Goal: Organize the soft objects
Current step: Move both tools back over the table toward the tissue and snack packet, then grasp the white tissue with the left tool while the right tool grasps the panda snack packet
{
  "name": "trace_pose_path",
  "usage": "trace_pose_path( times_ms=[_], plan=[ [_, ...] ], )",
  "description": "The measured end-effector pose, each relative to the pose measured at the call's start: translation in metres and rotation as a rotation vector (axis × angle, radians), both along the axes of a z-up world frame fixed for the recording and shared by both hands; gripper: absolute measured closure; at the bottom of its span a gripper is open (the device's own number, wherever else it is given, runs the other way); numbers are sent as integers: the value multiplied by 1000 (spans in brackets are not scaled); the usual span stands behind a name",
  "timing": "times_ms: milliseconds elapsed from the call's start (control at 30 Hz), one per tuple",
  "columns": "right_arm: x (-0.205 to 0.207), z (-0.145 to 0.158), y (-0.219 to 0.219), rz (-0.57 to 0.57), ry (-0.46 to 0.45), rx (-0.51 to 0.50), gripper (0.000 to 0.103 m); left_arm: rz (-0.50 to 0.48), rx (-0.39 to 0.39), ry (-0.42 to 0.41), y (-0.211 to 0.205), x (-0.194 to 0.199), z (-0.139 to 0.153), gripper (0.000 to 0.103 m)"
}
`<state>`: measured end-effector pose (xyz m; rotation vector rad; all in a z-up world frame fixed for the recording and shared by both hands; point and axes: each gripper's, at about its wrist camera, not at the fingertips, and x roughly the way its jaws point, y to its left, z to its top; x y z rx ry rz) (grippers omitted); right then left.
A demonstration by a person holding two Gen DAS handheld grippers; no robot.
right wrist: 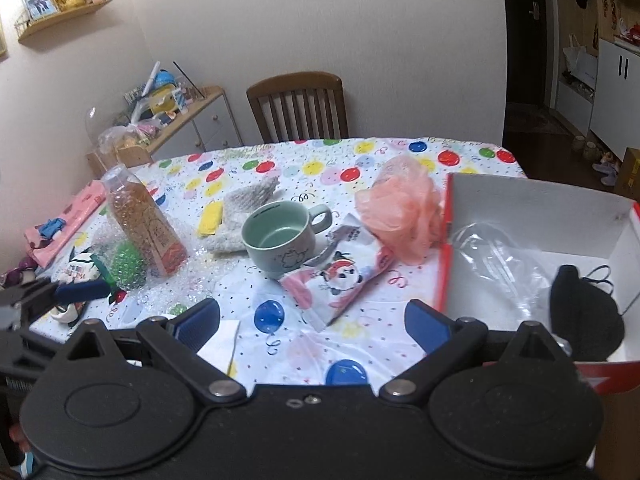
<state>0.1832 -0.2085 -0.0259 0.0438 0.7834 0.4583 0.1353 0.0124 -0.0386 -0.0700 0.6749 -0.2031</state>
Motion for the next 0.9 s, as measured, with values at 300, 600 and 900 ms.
trace_pose_path(
  times_ms=[300, 600, 900],
  plan=[
    [35, -23, 46, -54, 32, -52, 5, 29, 45, 60, 43, 4, -44, 0],
    [83, -54, 70, -123, 92, -139, 8, 51, 54, 137, 73, 20, -82, 0],
    [114, -84, 84, -145, 155, -190, 11, 84, 24, 245, 92, 36, -112, 1]
  ],
)
